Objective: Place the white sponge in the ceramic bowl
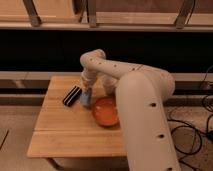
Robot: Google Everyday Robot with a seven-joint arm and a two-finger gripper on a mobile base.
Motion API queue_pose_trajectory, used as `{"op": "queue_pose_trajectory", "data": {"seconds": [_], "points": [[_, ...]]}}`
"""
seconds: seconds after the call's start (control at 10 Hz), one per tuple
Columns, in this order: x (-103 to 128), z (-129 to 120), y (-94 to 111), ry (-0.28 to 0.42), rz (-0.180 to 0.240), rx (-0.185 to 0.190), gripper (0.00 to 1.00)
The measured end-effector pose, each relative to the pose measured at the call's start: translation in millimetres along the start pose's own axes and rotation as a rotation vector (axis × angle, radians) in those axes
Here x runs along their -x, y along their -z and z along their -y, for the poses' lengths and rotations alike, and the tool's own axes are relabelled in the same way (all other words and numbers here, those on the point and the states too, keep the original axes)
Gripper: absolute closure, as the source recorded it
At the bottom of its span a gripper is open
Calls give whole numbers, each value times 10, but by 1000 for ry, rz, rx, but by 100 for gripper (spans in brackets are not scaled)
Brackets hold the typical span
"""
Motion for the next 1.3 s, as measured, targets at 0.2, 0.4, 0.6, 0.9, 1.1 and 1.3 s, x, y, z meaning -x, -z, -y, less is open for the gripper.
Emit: {"op": "queue_pose_trajectory", "data": {"seconds": [0.2,0.4,0.6,0.9,1.1,1.3], "points": [[-51,-18,297,-43,-21,-66,100],[-275,-66,521,-130,-66,-127,100],[-745,-82,666,-277,-140,-188,100],[-1348,-61,862,-437,-229,-275,100],[-1678,-11,1017,-517,-262,-324,100],[-1840,77,1136,-540,-262,-357,100]]}}
